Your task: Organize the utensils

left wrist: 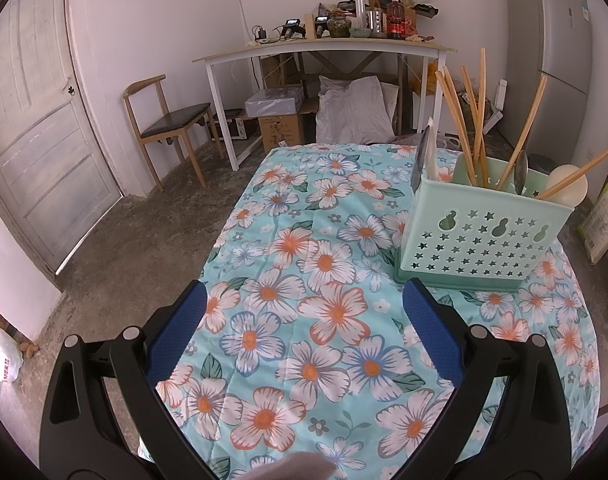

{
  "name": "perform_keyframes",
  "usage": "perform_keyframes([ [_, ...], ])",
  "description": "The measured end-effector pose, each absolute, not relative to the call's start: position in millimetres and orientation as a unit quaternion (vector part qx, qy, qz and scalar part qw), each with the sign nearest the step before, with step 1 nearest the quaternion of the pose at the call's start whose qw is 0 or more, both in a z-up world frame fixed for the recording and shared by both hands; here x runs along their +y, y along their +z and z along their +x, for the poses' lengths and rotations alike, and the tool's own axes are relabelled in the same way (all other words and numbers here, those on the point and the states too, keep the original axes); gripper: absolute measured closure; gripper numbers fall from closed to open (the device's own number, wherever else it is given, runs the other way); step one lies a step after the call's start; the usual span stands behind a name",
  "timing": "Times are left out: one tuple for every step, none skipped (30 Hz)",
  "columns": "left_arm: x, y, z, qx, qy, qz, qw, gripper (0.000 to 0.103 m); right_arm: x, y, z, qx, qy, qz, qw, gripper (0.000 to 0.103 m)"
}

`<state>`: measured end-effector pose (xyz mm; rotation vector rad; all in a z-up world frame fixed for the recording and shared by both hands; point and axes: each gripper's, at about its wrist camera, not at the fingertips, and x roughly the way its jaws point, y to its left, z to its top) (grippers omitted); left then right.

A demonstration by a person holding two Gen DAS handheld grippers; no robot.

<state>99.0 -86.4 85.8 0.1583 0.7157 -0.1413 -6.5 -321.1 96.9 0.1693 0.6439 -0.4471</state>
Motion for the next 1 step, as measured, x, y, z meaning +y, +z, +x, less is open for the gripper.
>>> perform_keyframes([
  [-86.3, 85.6, 99.0, 0.350, -0.069, 0.077, 0.931, 0.008, -321.8, 96.8, -7.2, 0.314, -0.217, 0.083, 0.921, 0.006],
])
